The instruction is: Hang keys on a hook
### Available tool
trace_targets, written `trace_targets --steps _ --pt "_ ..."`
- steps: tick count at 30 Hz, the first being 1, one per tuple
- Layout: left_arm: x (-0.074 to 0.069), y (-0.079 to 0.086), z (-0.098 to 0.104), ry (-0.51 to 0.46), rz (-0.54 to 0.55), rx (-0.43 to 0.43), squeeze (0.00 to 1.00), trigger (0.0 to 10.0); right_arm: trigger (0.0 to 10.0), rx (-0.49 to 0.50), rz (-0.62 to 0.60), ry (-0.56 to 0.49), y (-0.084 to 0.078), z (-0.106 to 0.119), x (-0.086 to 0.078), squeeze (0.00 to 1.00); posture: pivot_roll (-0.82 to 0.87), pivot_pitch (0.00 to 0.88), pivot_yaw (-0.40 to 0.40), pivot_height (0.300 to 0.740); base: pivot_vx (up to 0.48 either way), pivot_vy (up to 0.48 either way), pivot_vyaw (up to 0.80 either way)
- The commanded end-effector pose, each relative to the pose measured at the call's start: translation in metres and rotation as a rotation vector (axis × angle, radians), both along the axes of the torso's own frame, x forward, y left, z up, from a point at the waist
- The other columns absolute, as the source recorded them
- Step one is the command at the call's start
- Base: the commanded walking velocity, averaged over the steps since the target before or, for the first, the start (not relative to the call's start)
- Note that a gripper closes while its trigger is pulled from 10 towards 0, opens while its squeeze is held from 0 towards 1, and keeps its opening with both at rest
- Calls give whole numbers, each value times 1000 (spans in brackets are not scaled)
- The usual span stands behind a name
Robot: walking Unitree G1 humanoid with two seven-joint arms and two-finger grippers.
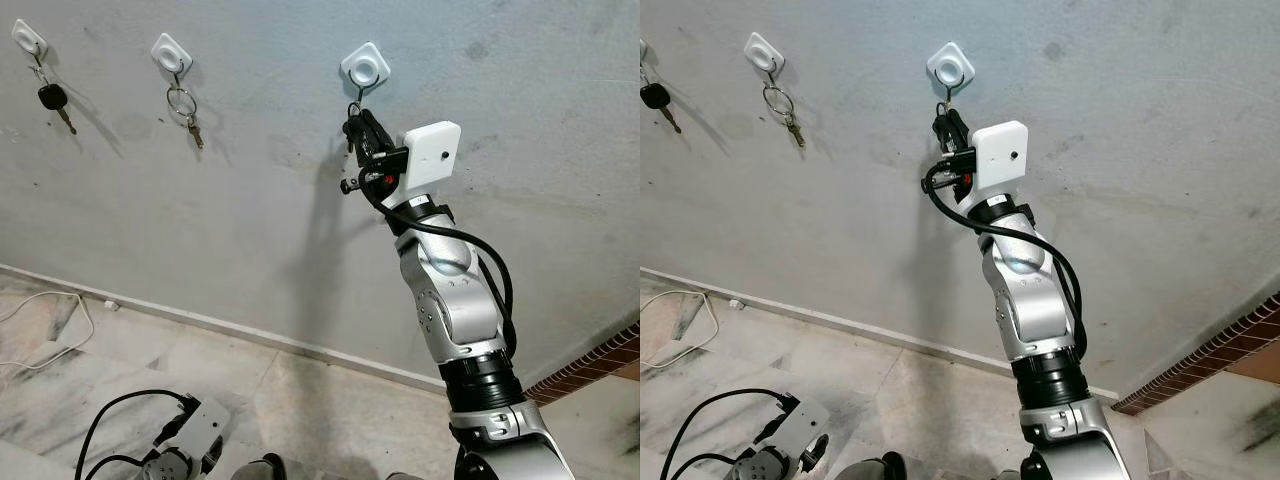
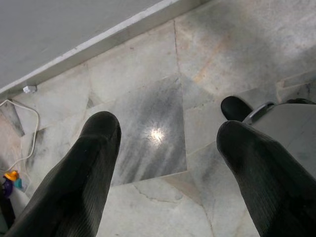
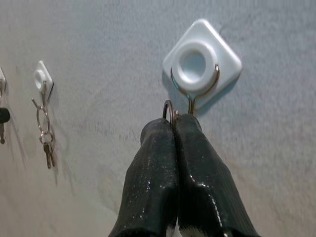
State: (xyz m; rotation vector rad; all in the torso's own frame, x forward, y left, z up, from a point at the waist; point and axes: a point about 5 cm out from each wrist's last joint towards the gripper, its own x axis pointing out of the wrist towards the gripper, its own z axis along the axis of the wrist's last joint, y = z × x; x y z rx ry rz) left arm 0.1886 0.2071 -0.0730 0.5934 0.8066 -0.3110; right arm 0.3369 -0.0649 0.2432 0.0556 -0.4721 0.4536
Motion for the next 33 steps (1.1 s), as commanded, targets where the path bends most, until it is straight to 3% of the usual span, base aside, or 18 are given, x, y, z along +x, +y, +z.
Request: trace_targets --steps 1,33 --pt "-11 6 -5 45 5 17 0 10000 10000 12 14 -24 2 6 -1 0 -24 155 89 740 0 0 0" --pt "-11 7 -5 53 -2 20 0 10000 10000 185 46 181 1 -17 6 0 -19 153 95 740 0 0 0"
